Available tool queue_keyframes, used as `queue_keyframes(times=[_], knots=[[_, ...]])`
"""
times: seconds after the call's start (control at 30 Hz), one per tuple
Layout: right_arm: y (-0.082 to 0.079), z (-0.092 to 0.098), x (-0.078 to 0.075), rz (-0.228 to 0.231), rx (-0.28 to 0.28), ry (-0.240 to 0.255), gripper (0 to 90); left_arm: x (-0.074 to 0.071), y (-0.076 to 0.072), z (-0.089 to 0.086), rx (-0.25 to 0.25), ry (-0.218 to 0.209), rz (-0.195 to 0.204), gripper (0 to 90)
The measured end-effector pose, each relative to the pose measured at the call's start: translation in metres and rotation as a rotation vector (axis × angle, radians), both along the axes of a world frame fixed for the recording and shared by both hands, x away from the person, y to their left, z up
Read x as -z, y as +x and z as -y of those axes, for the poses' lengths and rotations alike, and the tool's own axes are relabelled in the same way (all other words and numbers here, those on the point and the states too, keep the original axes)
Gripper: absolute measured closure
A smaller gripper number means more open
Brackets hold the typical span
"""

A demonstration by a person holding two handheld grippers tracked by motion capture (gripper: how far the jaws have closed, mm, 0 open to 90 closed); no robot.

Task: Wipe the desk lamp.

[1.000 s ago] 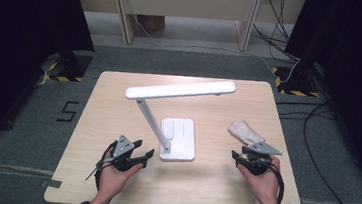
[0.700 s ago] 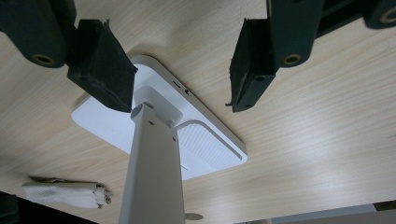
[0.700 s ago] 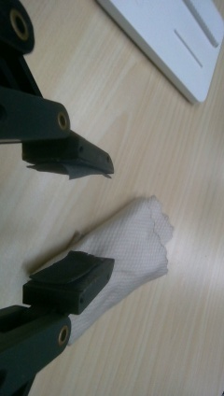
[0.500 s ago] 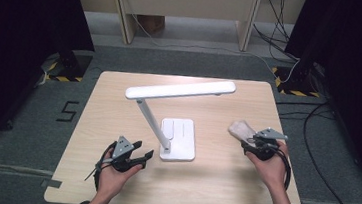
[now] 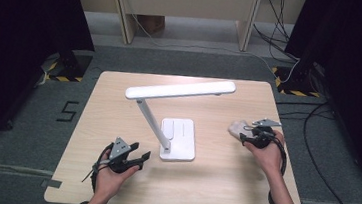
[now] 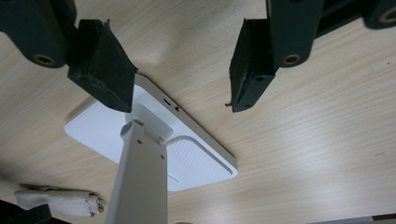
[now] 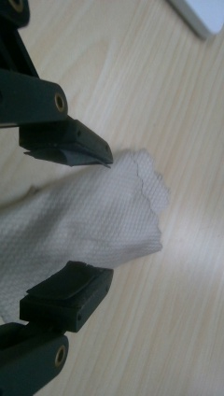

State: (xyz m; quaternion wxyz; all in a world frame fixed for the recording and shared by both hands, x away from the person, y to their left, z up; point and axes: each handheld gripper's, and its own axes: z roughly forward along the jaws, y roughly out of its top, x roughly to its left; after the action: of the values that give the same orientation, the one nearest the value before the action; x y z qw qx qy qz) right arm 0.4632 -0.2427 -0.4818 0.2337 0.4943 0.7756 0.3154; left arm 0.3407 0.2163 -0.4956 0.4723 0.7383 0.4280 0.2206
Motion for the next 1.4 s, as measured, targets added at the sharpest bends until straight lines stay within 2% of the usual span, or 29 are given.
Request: queue_keyframes(times=[0.13,0.23,0.63,0.9,0.93,1.03,1.17,1.4], knots=[[0.013,0.009,0.011,-0.040,0.037,0.003,38.7,0.001,-0.002,-0.001,-0.002,0.005,-0.002,39.8],[0.016,0.012,0.017,-0.061,0.056,0.020,38.7,0.001,-0.003,-0.002,-0.009,0.002,-0.002,39.8],[0.013,0.013,0.024,-0.045,0.063,0.041,42.1,0.001,-0.004,0.000,-0.006,0.001,-0.004,39.9],[0.010,0.010,0.023,-0.039,0.050,0.047,56.0,0.001,-0.005,0.001,-0.004,0.005,-0.006,40.0],[0.009,0.008,0.023,-0.040,0.046,0.054,63.6,0.001,-0.005,0.001,-0.002,0.000,-0.004,40.0],[0.008,0.005,0.023,-0.037,0.035,0.059,71.8,0.001,-0.006,0.002,0.000,0.001,-0.005,40.1],[0.007,0.003,0.023,-0.032,0.030,0.051,76.2,0.001,-0.006,0.003,0.005,0.004,-0.004,40.2],[0.003,-0.001,0.022,-0.024,0.019,0.049,77.4,-0.003,-0.010,0.007,0.024,0.009,0.010,41.1]])
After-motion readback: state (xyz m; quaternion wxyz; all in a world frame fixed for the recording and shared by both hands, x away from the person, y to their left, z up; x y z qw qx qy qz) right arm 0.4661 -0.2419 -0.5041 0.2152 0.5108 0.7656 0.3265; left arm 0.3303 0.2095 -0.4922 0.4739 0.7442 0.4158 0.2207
